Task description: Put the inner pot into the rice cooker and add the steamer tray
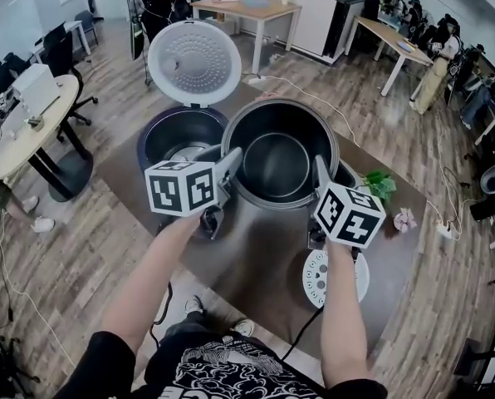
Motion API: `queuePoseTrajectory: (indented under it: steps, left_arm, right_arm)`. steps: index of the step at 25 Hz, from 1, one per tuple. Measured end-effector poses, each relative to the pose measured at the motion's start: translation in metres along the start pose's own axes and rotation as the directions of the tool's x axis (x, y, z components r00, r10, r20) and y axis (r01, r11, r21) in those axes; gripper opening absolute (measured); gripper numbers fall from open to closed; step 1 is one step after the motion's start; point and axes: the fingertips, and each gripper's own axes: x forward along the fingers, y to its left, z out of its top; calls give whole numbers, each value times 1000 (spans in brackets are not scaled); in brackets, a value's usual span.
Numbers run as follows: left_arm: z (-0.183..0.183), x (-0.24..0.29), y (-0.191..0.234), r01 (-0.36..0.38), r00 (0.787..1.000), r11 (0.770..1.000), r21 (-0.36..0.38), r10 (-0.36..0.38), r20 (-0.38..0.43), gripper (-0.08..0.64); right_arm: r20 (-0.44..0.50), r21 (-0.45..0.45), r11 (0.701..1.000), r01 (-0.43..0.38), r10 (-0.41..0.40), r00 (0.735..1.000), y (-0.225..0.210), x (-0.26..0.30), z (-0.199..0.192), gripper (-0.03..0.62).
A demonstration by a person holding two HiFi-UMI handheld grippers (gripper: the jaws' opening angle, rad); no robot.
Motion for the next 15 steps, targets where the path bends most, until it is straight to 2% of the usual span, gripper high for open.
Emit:
queuePoseTrajectory:
  steps: [15]
  left_arm:
    - [59, -37, 39, 26, 995, 1000, 10, -27, 94, 118]
  right_arm:
    - [107, -64, 998, 5, 2, 994, 68, 8, 46, 132]
